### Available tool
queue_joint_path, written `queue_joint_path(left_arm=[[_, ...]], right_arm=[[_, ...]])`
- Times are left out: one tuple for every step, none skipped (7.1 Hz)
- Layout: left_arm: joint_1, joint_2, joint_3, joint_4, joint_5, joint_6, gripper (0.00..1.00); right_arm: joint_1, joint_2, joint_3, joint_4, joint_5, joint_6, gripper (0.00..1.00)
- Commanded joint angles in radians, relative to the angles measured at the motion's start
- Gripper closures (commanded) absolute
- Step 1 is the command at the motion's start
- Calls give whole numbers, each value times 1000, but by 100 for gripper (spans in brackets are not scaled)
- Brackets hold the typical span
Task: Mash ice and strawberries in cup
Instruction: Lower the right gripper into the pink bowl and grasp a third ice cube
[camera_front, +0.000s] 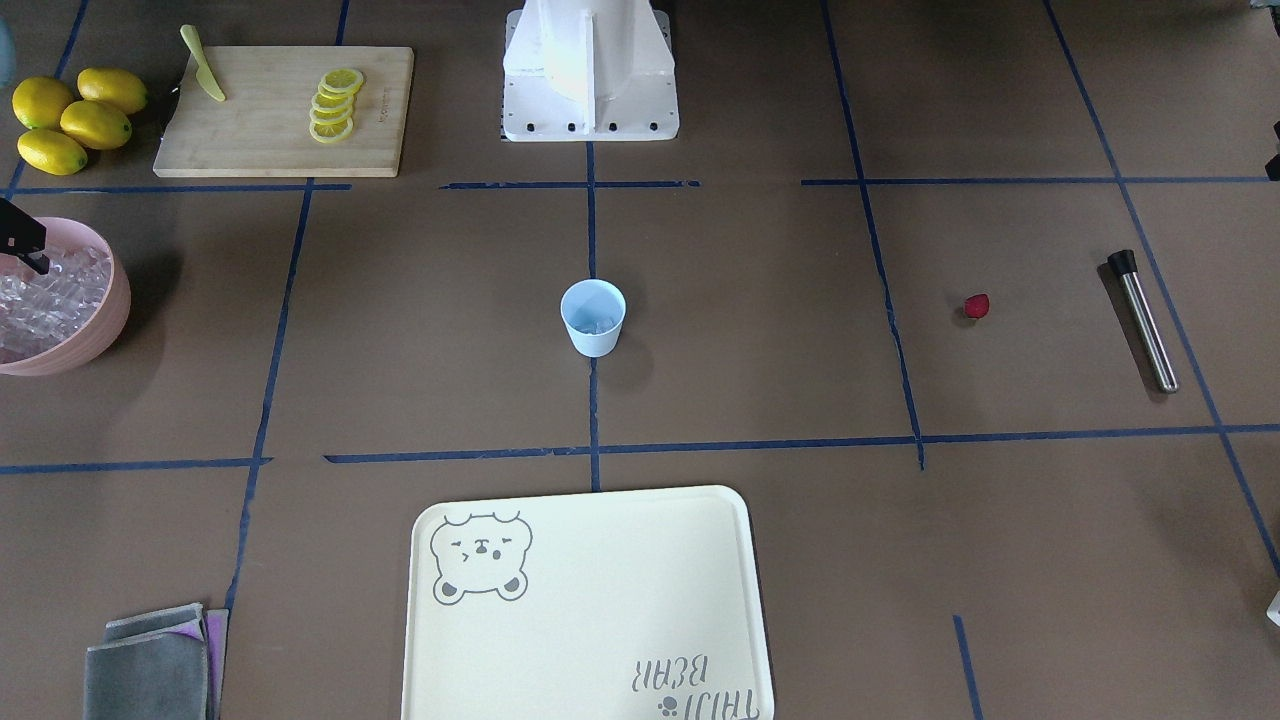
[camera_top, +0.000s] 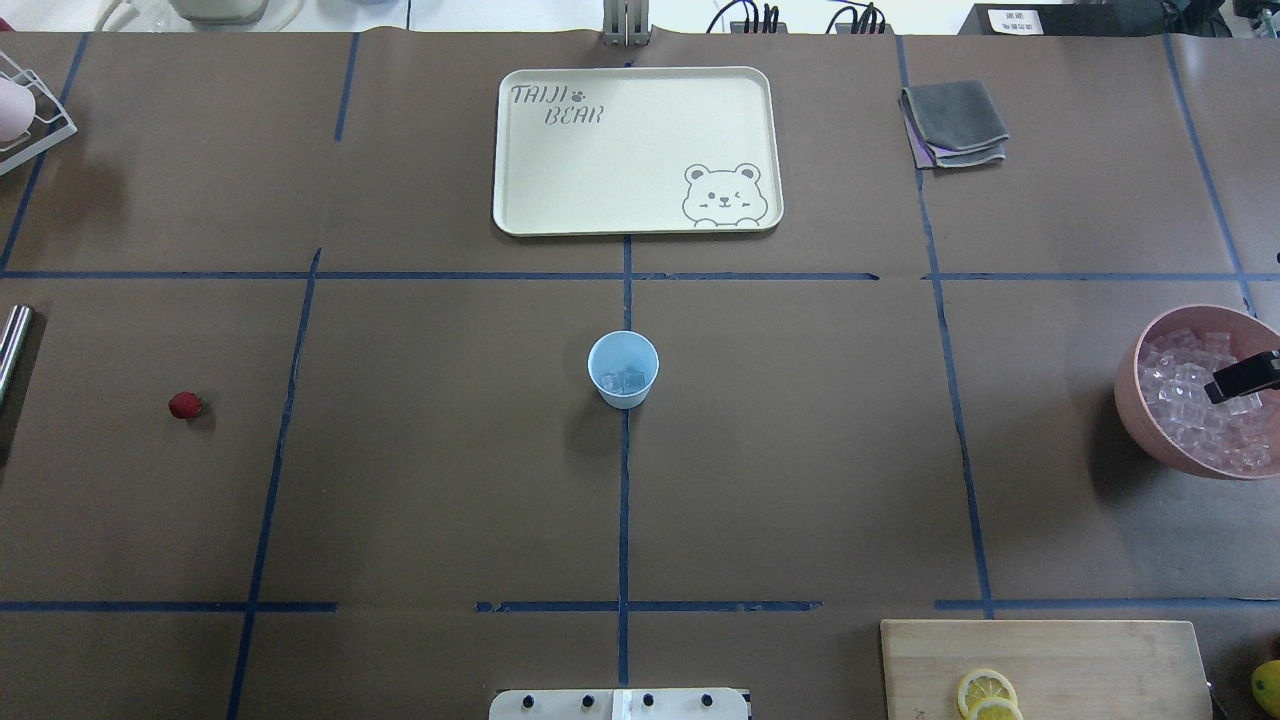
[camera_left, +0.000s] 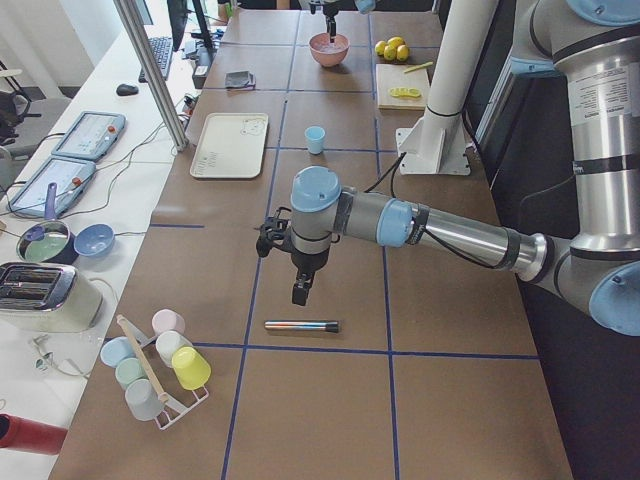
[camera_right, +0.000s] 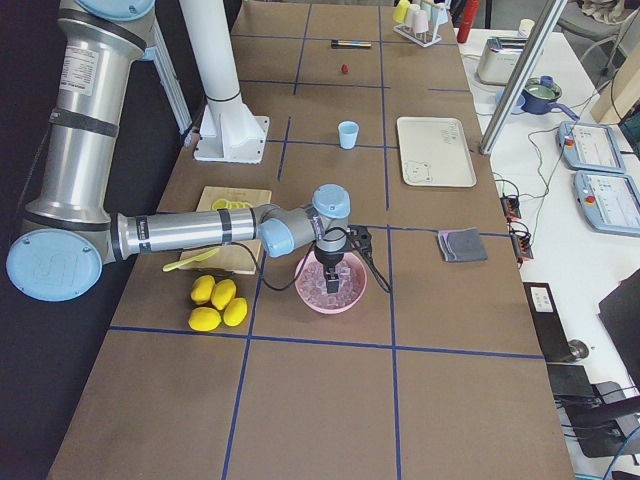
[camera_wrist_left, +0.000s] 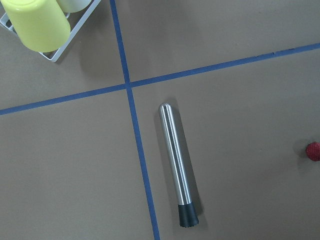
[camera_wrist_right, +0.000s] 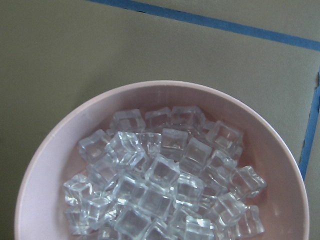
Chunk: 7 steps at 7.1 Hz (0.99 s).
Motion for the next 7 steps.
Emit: queue_joint_path(left_arm=[[0, -1, -6, 0, -1, 0, 0], [0, 1, -18, 3, -1, 0, 0], [0, 2, -21, 3, -1, 0, 0], [0, 2, -23, 3, -1, -2, 0], [0, 2, -23, 3, -1, -2, 0], [0, 2, -23, 3, -1, 0, 0], [0, 4, -25, 3, -1, 0, 0]], right_arm=[[-18, 3, -23, 0, -2, -2, 2], [-28, 3, -35, 0, -1, -2, 3], [-35, 3, -38, 0, -1, 0, 4], [-37, 3, -40, 0, -1, -5, 7], [-37, 1, -41, -1, -1, -3, 18], [-37, 1, -41, -1, -1, -2, 35], [-37, -2, -44, -1, 1, -3, 52]])
